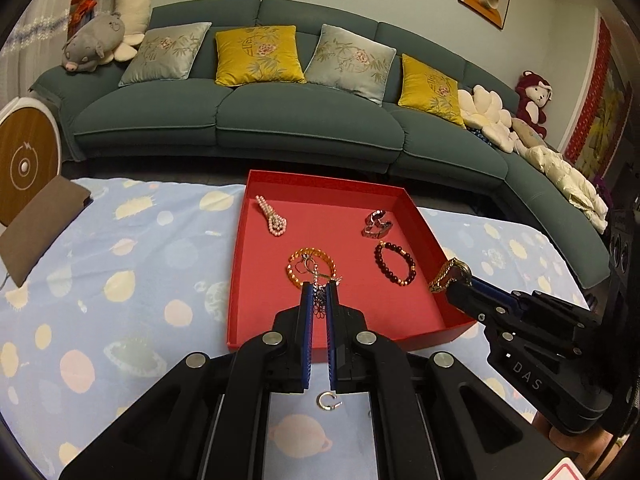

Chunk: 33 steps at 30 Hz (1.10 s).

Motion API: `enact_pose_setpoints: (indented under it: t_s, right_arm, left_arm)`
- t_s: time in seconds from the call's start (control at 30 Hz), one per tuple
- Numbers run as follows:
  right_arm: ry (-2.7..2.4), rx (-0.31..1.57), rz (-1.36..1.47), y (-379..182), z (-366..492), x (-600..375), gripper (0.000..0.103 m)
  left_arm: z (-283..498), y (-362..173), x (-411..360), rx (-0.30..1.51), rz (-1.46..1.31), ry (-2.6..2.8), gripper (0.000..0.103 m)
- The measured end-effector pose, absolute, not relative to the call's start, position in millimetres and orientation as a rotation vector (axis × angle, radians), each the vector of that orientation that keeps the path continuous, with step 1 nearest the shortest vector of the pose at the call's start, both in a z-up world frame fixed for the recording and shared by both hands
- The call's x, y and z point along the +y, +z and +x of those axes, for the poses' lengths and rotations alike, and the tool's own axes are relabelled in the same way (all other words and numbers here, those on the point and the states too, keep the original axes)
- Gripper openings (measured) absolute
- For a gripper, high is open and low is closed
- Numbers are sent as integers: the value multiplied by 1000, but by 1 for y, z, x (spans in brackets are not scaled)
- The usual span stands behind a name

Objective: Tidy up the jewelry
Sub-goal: 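Carry the silver earring with the left gripper and gold watch with the right gripper over the box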

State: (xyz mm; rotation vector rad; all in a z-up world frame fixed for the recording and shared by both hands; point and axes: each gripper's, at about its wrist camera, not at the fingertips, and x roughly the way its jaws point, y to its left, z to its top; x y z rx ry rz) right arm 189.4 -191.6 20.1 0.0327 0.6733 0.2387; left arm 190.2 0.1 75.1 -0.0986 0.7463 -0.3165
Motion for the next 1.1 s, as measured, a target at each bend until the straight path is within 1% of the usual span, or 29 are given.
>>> enact_pose_setpoints:
  t_s: [0.2, 0.4, 0.63, 1.1]
  right_arm:
    - [198, 711, 57, 4, 215, -207, 13]
    - [171, 766, 53, -16, 231, -216, 13]
    - [142, 816, 58, -36, 243, -225, 13]
    - [154, 830, 56, -43, 244, -220, 13]
  left_arm:
    - [224, 45, -8, 798, -40, -287, 4]
    - [249, 26, -6, 847, -60, -292, 4]
    - [257, 11, -7, 878, -27, -292, 4]
    - [260, 1, -7, 901, -18, -276, 4]
